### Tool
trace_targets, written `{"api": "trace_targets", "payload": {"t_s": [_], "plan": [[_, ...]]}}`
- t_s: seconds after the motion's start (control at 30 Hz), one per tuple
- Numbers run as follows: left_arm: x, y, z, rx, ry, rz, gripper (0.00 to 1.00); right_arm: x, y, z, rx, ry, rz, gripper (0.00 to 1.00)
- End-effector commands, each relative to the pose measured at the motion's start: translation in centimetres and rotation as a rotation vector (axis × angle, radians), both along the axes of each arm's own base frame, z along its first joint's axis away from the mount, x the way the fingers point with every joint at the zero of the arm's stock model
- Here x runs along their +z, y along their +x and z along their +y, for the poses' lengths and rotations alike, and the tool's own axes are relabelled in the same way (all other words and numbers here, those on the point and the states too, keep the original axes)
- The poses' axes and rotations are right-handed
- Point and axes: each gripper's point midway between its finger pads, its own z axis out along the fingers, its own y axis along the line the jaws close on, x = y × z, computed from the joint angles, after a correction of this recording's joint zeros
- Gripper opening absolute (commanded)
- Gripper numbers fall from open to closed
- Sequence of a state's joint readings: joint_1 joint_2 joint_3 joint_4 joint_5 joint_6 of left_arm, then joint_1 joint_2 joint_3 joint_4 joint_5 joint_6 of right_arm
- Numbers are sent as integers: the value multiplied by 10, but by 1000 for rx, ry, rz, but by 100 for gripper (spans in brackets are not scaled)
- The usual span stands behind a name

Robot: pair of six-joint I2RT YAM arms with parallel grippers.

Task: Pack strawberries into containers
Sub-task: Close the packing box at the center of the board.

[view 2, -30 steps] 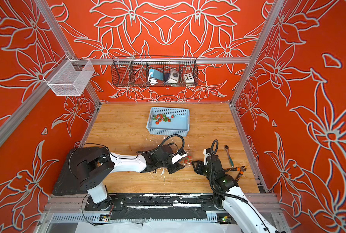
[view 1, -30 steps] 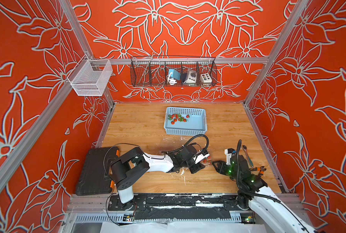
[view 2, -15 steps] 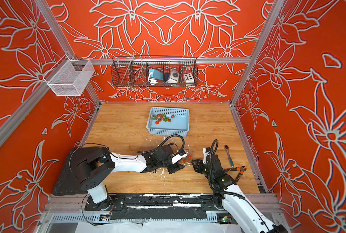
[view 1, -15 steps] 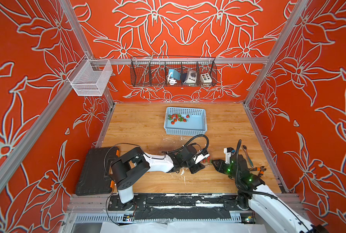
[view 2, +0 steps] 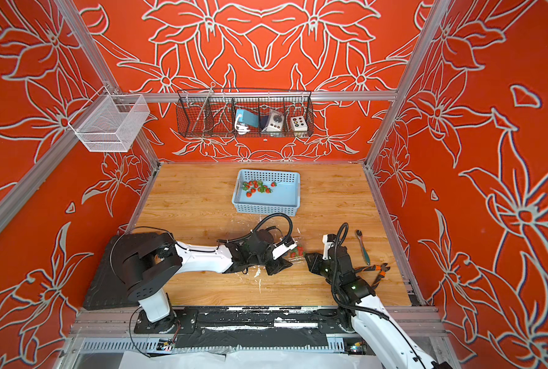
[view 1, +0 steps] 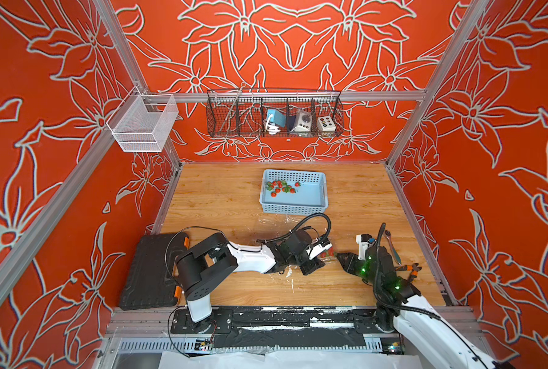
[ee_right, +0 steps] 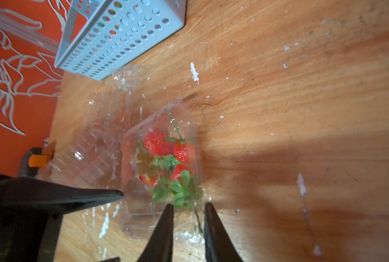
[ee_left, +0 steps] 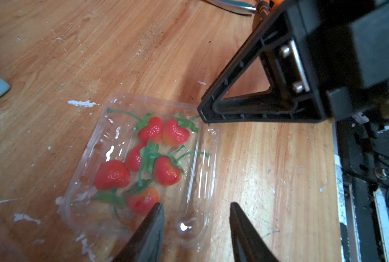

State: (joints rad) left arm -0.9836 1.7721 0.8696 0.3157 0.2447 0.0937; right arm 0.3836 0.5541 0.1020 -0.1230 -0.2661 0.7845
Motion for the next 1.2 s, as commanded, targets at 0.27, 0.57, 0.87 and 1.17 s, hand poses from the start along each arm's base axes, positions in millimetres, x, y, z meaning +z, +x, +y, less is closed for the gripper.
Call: {"api": "trace_targets", "payload": {"t_s": [0.27,0.57,0.87,1.17], "plan": [[-12,-6,-3,-28,34,17,47,-18,-12,-6,-33,3,74,39],[-13,-6,-4,-32,36,19,47,-20,-11,-2,-29,29,76,23],[-13,-6,-5,-34,36,16,47,-20,-12,-6,-43,19,70,13],[7,-1,-10,-31,-4,-17,49,-4,-8,-12,-62,-16,42,41]]}}
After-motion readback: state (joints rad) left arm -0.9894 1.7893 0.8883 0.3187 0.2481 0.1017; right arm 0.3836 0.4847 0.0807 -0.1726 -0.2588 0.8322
